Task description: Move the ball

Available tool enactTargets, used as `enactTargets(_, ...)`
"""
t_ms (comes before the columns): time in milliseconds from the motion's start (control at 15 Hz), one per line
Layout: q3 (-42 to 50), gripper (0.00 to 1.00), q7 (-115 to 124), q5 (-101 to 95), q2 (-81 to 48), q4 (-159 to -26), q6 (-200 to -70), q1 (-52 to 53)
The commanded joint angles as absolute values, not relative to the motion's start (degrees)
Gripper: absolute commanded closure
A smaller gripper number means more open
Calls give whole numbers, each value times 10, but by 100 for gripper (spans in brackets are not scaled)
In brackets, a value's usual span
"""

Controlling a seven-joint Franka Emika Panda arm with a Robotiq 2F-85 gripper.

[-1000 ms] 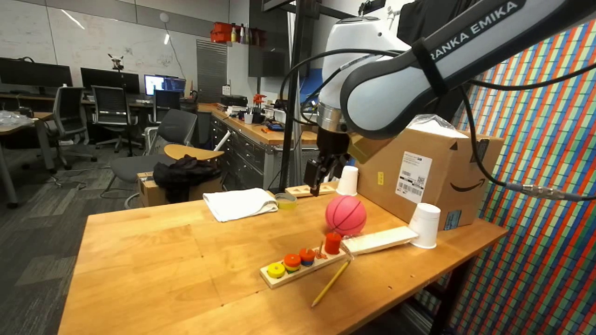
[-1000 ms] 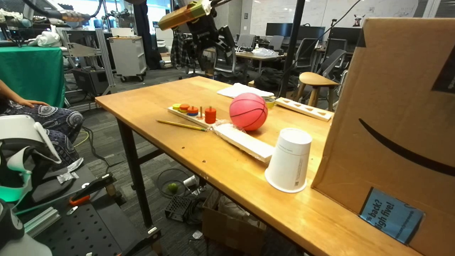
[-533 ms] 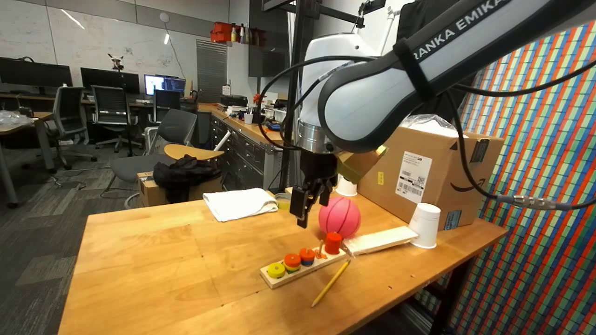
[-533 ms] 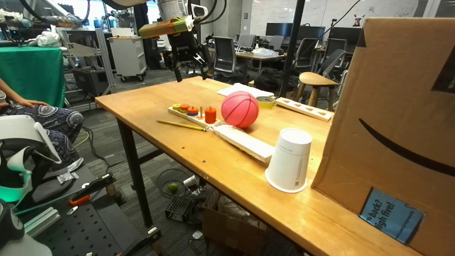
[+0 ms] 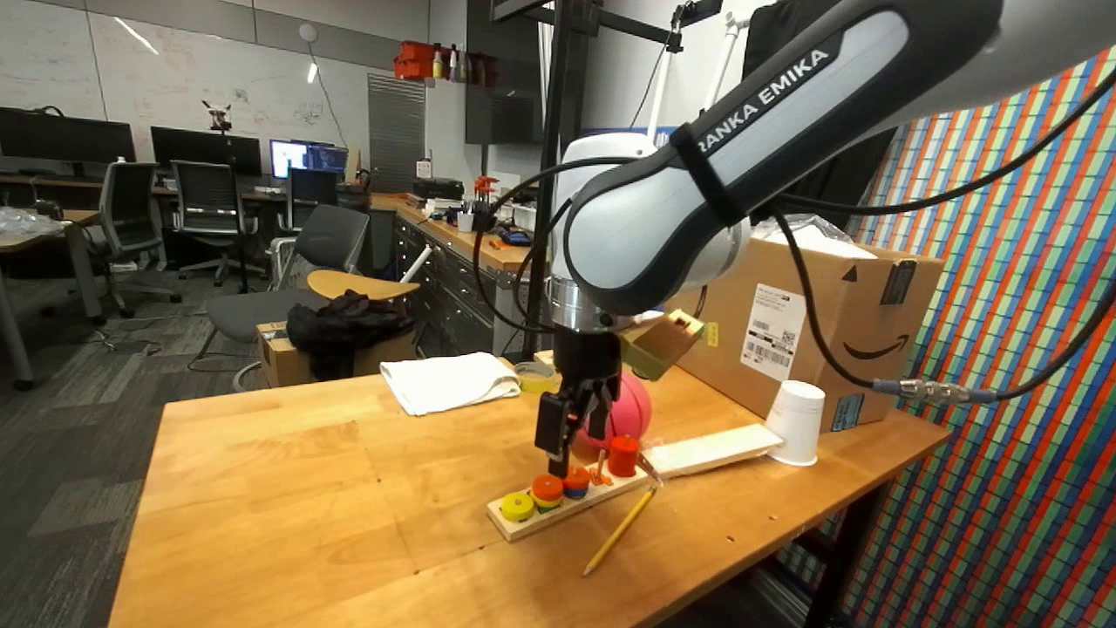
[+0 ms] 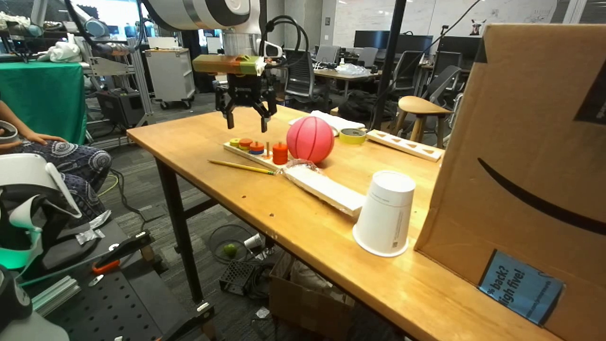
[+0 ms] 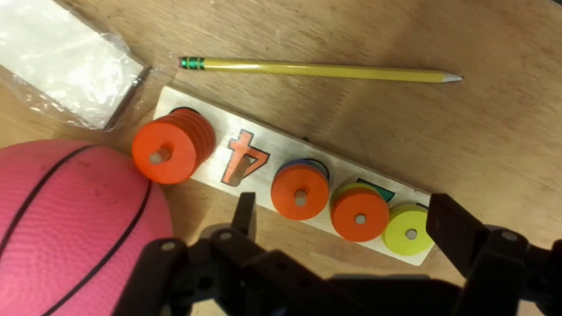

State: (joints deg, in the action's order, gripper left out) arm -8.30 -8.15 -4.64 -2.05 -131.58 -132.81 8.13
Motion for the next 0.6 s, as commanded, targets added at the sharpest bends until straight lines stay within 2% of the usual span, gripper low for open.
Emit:
enactTargets(0, -88, 0, -146, 26, -38, -1275, -1317, 80)
enactTargets(533, -82, 0, -194, 88, -76, -1240, -1277, 63)
